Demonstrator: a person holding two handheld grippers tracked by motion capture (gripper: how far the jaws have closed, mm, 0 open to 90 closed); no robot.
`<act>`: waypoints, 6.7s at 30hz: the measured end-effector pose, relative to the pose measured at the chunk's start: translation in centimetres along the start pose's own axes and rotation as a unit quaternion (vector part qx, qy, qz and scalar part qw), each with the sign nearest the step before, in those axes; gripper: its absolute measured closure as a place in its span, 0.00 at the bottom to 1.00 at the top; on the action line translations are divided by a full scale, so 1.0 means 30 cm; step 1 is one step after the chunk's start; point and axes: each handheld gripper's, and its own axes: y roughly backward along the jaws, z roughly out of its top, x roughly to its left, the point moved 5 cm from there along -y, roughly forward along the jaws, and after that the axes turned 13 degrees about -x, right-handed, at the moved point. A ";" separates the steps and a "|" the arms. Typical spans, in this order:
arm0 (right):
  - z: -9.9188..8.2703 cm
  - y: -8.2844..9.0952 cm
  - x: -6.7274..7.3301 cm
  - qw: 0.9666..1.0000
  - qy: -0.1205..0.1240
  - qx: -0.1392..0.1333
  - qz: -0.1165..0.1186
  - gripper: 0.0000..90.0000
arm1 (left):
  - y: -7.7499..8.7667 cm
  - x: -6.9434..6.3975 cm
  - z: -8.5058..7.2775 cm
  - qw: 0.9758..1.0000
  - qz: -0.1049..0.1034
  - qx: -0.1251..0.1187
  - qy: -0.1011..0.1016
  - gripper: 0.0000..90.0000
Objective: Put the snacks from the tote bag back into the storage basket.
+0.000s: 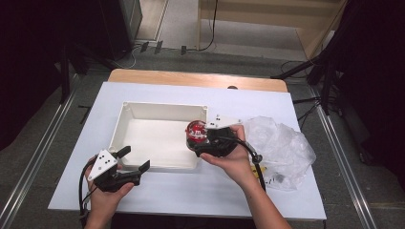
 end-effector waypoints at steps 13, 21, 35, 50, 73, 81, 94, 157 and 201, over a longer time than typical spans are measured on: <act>-0.024 -0.038 -0.012 1.000 0.007 0.015 0.001 0.29 | 0.005 0.007 0.002 1.000 0.002 -0.002 0.001 0.16; -0.061 -0.063 -0.009 0.999 0.015 0.030 0.002 0.29 | 0.004 0.007 0.000 1.000 0.003 0.000 0.001 0.16; -0.088 -0.078 -0.006 0.998 0.041 0.040 0.002 0.29 | 0.003 0.009 -0.002 1.000 0.004 0.002 -0.001 0.16; -0.092 -0.087 -0.004 0.997 0.054 0.046 0.010 0.29 | 0.006 0.012 0.001 1.000 0.009 -0.003 -0.001 0.16; -0.078 -0.080 -0.017 0.992 0.073 0.087 0.050 0.29 | 0.002 0.010 -0.007 1.000 0.011 0.004 -0.010 0.16; -0.087 -0.083 -0.009 0.990 0.083 0.098 0.058 0.28 | 0.003 0.012 -0.006 1.000 0.011 0.004 -0.009 0.16; -0.048 0.020 -0.070 0.998 0.037 0.019 0.042 0.23 | 0.002 0.008 -0.004 1.000 0.010 0.002 -0.004 0.16; -0.322 0.586 -0.438 0.974 -0.088 -0.093 -0.185 0.23 | -0.011 0.010 -0.014 1.000 0.018 0.006 -0.004 0.16; -0.544 0.791 -0.553 0.942 -0.160 -0.125 -0.265 0.23 | -0.068 -0.002 -0.053 1.000 0.004 -0.003 -0.008 0.17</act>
